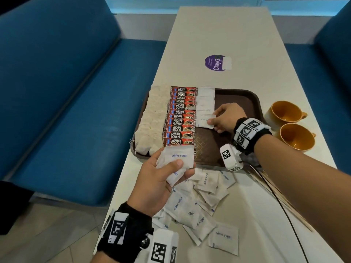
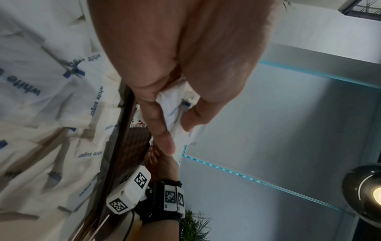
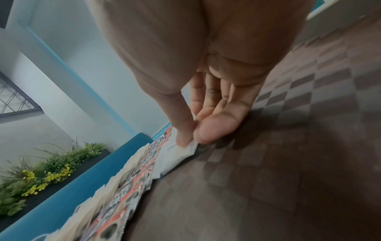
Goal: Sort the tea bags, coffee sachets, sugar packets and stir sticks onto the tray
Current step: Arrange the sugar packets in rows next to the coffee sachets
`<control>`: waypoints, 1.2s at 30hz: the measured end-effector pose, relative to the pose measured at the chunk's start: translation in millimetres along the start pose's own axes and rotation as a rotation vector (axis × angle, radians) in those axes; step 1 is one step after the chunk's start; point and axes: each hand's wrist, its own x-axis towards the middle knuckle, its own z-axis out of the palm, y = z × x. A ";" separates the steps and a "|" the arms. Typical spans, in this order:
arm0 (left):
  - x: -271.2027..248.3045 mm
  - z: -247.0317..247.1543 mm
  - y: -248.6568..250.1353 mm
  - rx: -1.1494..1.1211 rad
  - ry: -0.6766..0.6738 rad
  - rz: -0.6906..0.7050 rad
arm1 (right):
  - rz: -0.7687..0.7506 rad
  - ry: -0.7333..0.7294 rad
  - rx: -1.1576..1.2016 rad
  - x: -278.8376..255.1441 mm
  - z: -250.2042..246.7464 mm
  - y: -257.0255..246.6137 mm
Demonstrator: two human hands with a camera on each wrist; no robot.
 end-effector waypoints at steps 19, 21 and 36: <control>-15.1 12.5 7.2 0.097 0.011 0.001 | -0.380 -0.160 0.229 -152.9 -12.7 -39.5; -17.7 17.3 6.2 0.105 0.006 0.017 | -0.381 -0.173 0.239 -173.8 -2.4 -31.5; -35.4 26.1 2.3 0.020 0.089 -0.004 | -0.245 -0.190 0.624 -203.4 -3.1 8.9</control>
